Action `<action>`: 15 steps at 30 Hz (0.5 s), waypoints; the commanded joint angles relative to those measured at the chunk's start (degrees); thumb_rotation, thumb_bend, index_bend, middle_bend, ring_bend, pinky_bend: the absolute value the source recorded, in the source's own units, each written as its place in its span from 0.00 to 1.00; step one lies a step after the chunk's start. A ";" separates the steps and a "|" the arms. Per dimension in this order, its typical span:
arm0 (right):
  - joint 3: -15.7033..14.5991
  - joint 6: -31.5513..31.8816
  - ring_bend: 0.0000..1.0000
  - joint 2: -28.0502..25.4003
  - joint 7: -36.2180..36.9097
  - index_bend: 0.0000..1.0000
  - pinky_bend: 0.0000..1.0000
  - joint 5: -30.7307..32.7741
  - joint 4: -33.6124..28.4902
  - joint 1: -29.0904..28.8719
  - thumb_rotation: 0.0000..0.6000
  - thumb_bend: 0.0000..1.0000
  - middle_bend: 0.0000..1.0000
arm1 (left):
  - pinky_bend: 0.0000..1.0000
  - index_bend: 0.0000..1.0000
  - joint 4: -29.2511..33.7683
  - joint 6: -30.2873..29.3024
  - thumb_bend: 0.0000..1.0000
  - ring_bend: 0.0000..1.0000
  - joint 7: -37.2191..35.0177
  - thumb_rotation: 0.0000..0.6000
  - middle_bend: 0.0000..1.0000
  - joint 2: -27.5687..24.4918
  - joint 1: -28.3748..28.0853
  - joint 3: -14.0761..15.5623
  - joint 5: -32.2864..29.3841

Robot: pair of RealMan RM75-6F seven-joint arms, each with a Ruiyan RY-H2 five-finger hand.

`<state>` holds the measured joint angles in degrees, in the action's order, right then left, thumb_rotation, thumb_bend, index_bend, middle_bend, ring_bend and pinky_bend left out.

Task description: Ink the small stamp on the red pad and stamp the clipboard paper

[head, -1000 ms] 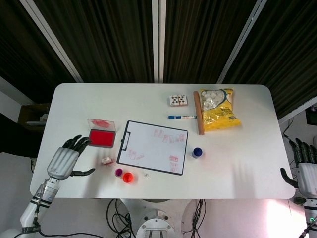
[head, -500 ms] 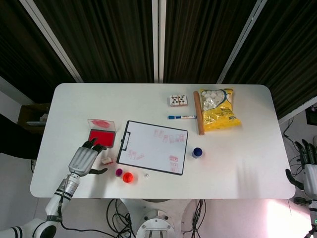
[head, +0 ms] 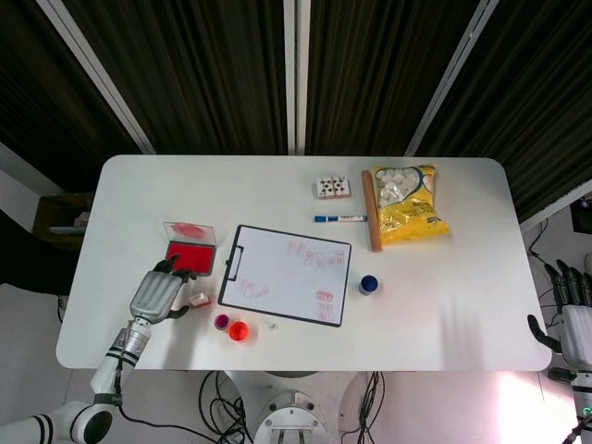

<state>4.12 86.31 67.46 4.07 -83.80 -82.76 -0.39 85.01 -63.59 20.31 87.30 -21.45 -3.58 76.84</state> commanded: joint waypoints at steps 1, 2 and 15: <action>0.09 0.06 0.00 -0.14 -0.04 0.00 0.00 -0.03 -0.03 -0.06 1.00 0.24 0.00 | 0.20 0.36 -0.65 0.42 0.20 0.08 -0.54 1.00 0.41 0.61 -0.49 -0.03 -0.18; 0.12 0.09 0.00 -0.16 -0.04 0.00 0.00 -0.02 -0.10 -0.06 1.00 0.24 0.00 | 0.20 0.36 -0.86 0.47 0.20 0.08 -0.70 1.00 0.41 0.90 -0.66 -0.05 -0.20; 0.08 -0.34 0.00 -0.12 -0.05 0.00 0.00 0.48 0.03 0.00 1.00 0.24 0.00 | 0.20 0.37 -2.76 -0.11 0.22 0.10 -1.97 1.00 0.44 2.06 -1.50 -0.22 -0.50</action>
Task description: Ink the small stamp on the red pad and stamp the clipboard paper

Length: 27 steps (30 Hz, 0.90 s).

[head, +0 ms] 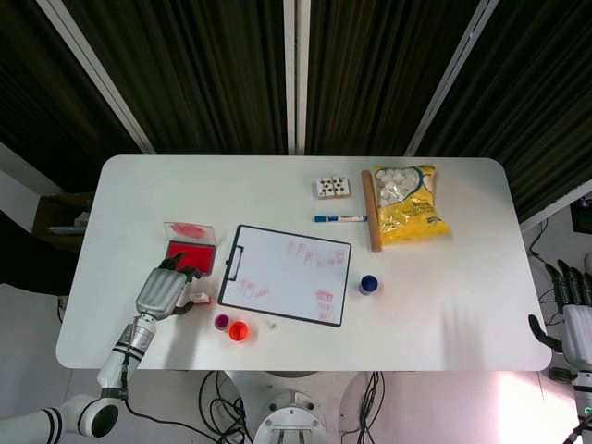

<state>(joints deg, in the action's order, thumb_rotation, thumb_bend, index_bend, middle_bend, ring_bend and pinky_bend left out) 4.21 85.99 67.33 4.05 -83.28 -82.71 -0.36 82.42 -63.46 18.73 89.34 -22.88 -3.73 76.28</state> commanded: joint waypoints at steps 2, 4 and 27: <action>-0.04 -0.06 0.00 -0.02 -0.12 0.00 0.00 -0.17 -0.14 -0.10 1.00 0.24 0.00 | 0.20 0.37 -0.24 -0.16 0.23 0.10 -0.66 1.00 0.44 -0.03 -0.18 -0.05 -0.03; -0.06 -0.05 0.00 -0.03 -0.25 0.00 0.00 -0.27 -0.22 -0.14 1.00 0.24 0.00 | 0.20 0.37 -0.14 -0.04 0.23 0.10 -1.00 1.00 0.44 -0.15 -0.29 0.04 0.01; -0.20 -0.54 0.00 0.09 0.05 0.00 0.00 0.02 0.18 -0.14 1.00 0.24 0.00 | 0.20 0.45 -1.62 -1.88 0.26 0.11 0.95 1.00 0.46 1.85 -1.45 1.67 3.48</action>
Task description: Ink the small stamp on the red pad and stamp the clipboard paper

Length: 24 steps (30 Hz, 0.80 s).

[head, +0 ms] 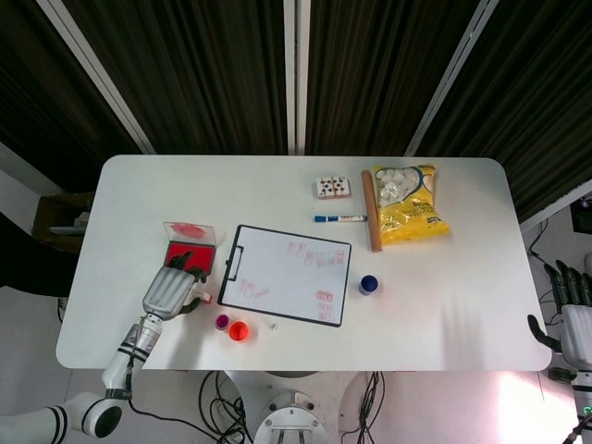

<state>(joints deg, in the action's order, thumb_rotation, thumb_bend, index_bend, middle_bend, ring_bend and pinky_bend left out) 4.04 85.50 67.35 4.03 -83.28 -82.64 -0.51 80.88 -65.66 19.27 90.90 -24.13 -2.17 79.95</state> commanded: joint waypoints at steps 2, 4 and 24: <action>-0.05 -0.06 0.00 0.14 0.17 0.00 0.00 0.06 0.28 0.04 1.00 0.24 0.00 | 0.20 0.45 -0.32 0.45 0.27 0.11 0.63 1.00 0.46 0.53 -0.30 0.16 -0.24; -0.04 -0.05 0.00 0.14 0.30 0.00 0.00 0.19 0.48 0.12 1.00 0.24 0.00 | 0.20 0.45 -0.62 0.52 0.28 0.11 0.90 1.00 0.46 0.78 -0.43 0.28 -0.11; -0.24 -1.48 0.00 0.12 0.33 0.00 0.00 0.62 1.12 -0.26 1.00 0.24 0.00 | 0.20 0.49 -0.83 2.07 0.33 0.12 3.61 1.00 0.50 0.53 -0.98 0.41 -2.22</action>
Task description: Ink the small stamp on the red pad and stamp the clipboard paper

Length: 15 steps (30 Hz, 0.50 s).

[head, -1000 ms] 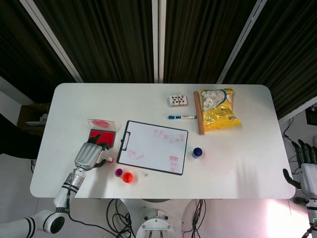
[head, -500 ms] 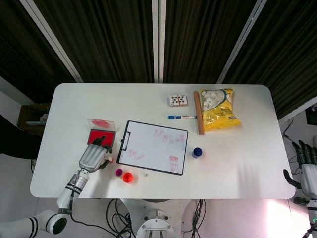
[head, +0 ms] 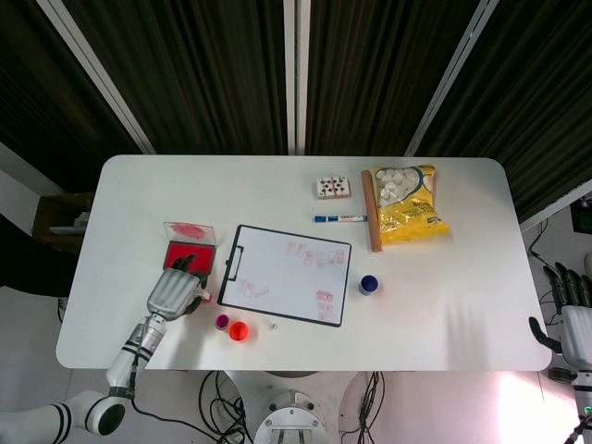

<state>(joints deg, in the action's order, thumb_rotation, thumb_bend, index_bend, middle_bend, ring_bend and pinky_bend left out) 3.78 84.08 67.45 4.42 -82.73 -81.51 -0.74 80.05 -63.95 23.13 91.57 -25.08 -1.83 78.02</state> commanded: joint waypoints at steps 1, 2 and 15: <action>0.05 -0.14 0.00 0.05 -0.10 0.00 0.00 0.17 0.00 -0.05 1.00 0.24 0.00 | 0.20 0.50 0.02 0.46 0.33 0.12 -0.48 1.00 0.50 -0.20 -0.03 0.10 -0.34; 0.09 -0.23 0.00 0.08 -0.17 0.00 0.00 0.31 0.00 -0.05 1.00 0.24 0.00 | 0.20 0.50 0.04 0.51 0.33 0.12 -0.74 1.00 0.51 -0.26 -0.03 0.12 -0.37; 0.14 -0.50 0.00 0.19 -0.64 0.00 0.00 0.72 -0.13 -0.07 1.00 0.24 0.00 | 0.20 0.54 -0.31 1.09 0.33 0.15 -3.88 1.00 0.54 -0.43 -0.50 0.02 -0.06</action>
<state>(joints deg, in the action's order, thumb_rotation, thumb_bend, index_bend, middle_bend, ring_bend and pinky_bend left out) 3.92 83.59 67.64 3.78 -82.01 -81.64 -0.81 79.79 -62.92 19.37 91.16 -25.54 -1.76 77.99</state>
